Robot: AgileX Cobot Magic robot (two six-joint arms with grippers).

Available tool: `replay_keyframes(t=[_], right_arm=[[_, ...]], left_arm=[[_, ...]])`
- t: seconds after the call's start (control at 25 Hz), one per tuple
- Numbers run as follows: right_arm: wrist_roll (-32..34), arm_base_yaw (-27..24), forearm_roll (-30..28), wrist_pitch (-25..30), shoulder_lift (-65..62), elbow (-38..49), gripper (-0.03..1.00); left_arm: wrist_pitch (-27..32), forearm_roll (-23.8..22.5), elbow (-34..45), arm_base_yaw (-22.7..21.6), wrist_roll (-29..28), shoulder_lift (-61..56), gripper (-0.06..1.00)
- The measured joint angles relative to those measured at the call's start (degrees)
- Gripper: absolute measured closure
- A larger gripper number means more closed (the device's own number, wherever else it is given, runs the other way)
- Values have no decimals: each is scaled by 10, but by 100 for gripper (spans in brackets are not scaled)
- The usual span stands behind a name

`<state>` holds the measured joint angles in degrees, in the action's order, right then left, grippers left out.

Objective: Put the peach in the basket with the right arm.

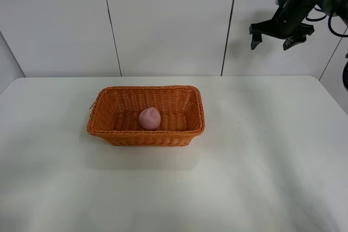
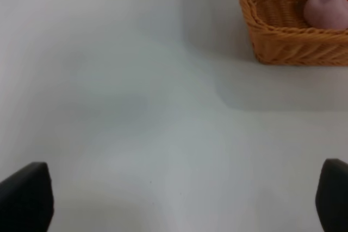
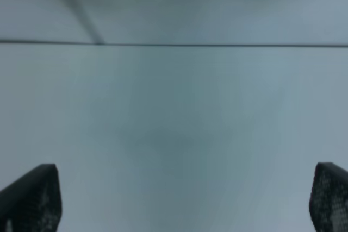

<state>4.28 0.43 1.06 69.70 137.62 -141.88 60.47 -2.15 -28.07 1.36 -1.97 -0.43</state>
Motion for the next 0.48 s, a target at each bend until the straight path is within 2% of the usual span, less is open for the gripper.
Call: replay_keyframes(t=[0.16,0.48], right_arm=[[-3,-8,11,0,0,0,27],[-22,17,18,0,-17,29,27]], left_arm=[[0,0,0,0,0,0,-5],[0,0,0,0,0,0,-5]])
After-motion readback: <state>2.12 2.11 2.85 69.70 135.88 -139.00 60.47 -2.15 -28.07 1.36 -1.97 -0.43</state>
